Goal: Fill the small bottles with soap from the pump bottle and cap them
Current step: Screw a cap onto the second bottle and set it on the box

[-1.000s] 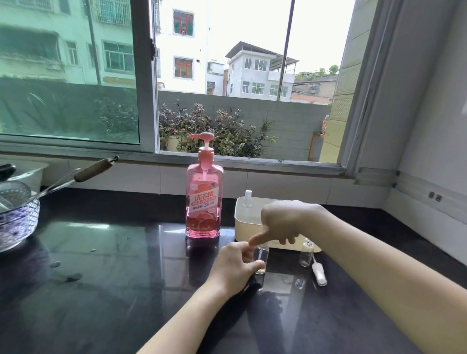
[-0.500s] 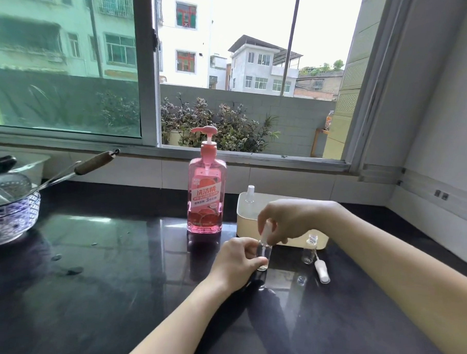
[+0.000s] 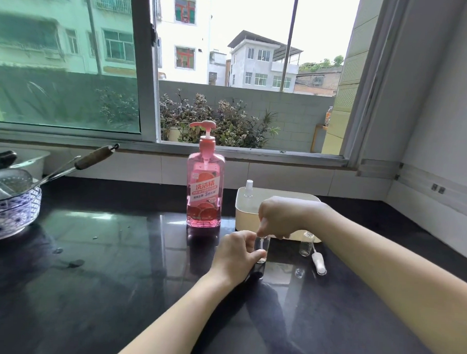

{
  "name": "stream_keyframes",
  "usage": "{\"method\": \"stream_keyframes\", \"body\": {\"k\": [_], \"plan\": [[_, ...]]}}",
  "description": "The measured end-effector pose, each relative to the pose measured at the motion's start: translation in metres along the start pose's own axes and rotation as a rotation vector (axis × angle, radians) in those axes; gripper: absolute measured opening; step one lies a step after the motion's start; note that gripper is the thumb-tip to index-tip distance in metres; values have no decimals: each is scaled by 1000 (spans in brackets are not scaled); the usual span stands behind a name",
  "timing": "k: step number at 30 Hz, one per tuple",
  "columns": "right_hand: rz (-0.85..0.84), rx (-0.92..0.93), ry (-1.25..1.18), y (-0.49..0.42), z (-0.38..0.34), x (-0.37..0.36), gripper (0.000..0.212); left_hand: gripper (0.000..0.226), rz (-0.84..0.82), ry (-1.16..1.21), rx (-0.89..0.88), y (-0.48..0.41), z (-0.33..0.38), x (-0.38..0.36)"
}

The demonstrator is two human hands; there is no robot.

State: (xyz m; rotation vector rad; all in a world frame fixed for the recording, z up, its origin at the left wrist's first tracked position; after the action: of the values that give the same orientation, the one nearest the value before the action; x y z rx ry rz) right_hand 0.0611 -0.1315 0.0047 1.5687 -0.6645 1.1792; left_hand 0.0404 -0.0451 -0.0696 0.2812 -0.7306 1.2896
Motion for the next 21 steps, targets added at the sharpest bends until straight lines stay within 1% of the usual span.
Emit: {"method": "stream_keyframes", "body": {"k": [1, 3, 4, 5, 8, 10, 11, 12, 14, 16, 21], "plan": [[-28, 7, -48, 0, 1, 2, 28, 29, 1, 5, -10, 2, 1, 1], [-35, 36, -210, 5, 7, 17, 23, 58, 2, 8, -26, 2, 2, 5], [-4, 52, -294, 8, 13, 29, 22, 66, 11, 30, -27, 3, 3, 9], [47, 61, -360, 9, 21, 45, 21, 68, 32, 59, -30, 2, 3, 13], [263, 33, -493, 3, 49, 85, 18, 54, 86, 41, -18, 2, 0, 18], [379, -56, -416, -16, 64, 95, 18, 49, 91, -7, -9, 3, 0, 15], [391, -106, -349, -29, 68, 93, 20, 47, 96, -29, -12, 3, 0, 14], [378, -146, -298, -42, 70, 88, 21, 45, 99, -51, -15, 3, 0, 13], [306, -209, -274, -62, 75, 73, 24, 43, 109, -87, -25, 3, 1, 11], [238, -259, -251, -80, 78, 61, 31, 43, 125, -110, -29, 2, -1, 11], [139, -308, -198, -103, 79, 41, 24, 43, 143, -142, -43, -1, 1, 12]]}}
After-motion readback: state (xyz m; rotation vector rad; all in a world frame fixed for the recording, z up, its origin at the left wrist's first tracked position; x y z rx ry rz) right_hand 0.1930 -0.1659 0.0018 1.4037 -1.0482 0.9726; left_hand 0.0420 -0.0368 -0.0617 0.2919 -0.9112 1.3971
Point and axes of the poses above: each hand's wrist, its own y-axis away from the middle knuckle, its own x-axis out of the back of the hand, z = x × y, the point moved 7 cm from there along -y, towards the middle knuckle, and after that the axes turned 13 degrees about -z, right-handed, at the moved point
